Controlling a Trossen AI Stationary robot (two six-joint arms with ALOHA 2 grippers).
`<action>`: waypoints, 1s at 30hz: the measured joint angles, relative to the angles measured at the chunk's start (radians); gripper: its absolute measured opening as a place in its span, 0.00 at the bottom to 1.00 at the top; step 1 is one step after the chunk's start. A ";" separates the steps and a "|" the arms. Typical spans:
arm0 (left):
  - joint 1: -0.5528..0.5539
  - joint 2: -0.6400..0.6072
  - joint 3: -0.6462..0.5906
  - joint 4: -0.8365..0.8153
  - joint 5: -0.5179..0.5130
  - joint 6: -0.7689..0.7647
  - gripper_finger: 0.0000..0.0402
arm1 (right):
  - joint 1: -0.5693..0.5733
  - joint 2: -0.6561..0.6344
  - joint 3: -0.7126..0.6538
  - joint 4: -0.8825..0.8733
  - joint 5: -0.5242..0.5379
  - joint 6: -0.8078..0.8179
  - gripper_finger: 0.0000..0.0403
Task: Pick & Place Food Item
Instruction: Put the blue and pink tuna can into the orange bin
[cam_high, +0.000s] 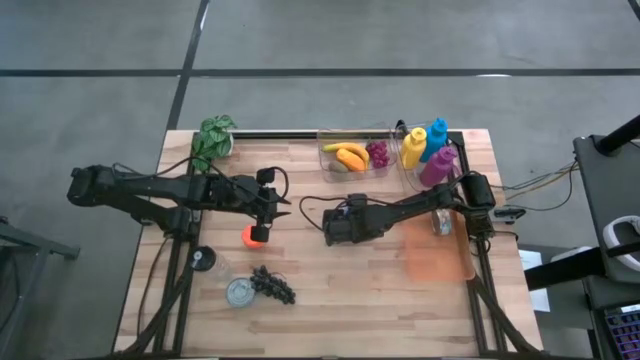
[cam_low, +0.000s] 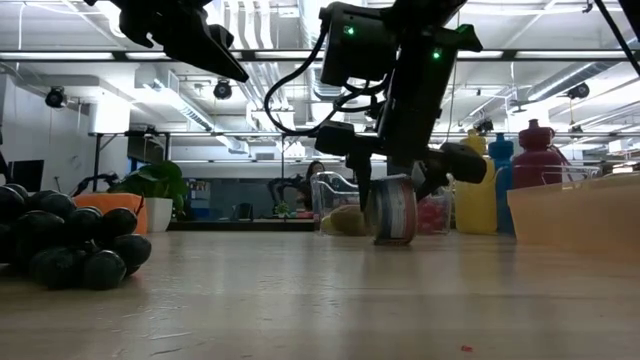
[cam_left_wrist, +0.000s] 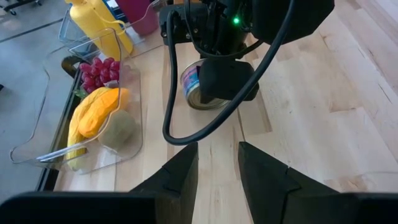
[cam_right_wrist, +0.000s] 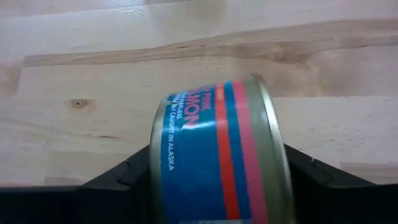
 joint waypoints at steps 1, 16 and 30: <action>0.000 0.000 0.000 0.000 0.000 0.000 0.29 | 0.000 0.000 0.000 -0.002 0.000 -0.002 0.54; 0.000 0.000 0.000 0.000 0.000 0.000 0.29 | 0.003 0.000 -0.013 -0.033 0.007 -0.050 0.44; 0.000 0.000 0.000 0.000 0.000 0.000 0.29 | 0.035 0.002 -0.015 -0.051 0.129 -0.204 0.42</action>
